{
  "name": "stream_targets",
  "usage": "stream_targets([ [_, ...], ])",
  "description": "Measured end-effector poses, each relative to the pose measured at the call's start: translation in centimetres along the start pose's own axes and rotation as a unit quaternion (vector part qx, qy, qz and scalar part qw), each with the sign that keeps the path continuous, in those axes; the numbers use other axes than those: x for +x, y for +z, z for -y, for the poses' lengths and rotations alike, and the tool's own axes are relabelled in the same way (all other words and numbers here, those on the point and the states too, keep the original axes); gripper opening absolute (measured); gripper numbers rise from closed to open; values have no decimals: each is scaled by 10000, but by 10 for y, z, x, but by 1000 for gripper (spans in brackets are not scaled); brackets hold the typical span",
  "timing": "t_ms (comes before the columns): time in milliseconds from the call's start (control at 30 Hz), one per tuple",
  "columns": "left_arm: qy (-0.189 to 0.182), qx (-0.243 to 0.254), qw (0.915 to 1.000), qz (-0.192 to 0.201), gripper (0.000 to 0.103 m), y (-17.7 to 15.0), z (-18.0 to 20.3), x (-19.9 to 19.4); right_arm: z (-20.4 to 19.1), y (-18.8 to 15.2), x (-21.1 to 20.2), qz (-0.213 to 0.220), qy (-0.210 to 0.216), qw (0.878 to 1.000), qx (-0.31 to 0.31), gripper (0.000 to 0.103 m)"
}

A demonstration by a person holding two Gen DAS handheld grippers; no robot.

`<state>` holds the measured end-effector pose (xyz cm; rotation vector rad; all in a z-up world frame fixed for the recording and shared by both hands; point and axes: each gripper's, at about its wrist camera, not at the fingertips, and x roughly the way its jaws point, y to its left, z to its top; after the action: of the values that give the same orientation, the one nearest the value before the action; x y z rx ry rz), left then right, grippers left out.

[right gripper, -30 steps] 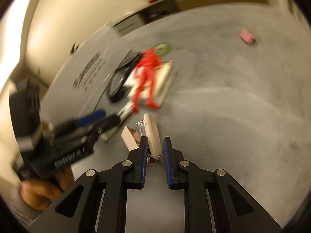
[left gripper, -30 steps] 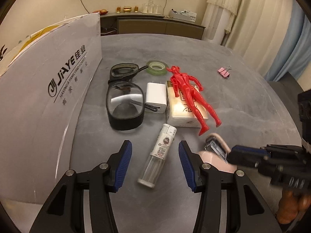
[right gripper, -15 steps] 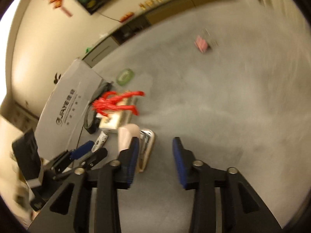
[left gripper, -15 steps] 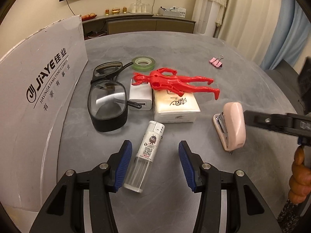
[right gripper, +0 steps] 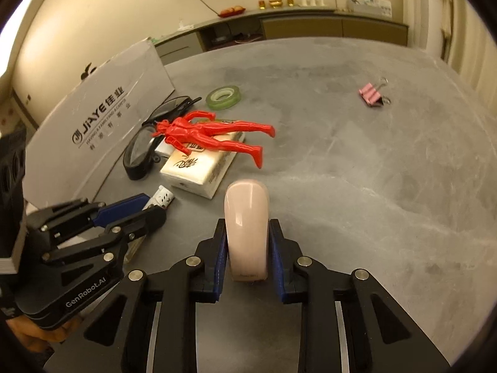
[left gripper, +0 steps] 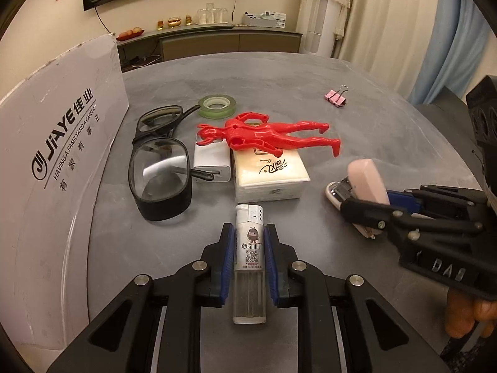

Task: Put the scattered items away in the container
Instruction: 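Grasp the pink stapler with the right tool while the left grasps the clear lighter, then carry the pink stapler and clear lighter over the cardboard box with both tools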

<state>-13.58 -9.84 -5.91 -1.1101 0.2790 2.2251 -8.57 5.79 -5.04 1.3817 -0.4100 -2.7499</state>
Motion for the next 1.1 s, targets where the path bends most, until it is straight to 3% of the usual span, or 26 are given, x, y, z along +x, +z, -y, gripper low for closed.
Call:
stream_targets([
  [267,-239,-210,9991,273,20,9,-2,-28,12,0,-23,2,428,9984,381,26],
  [600,-334,-521,9958,672,20,18,-19,-65,-18,3,-52,294,745,9968,-20,26],
  [1100,-151,-984,9855,1375,20,32,-68,-123,-84,24,-79,947,697,9906,-692,26],
])
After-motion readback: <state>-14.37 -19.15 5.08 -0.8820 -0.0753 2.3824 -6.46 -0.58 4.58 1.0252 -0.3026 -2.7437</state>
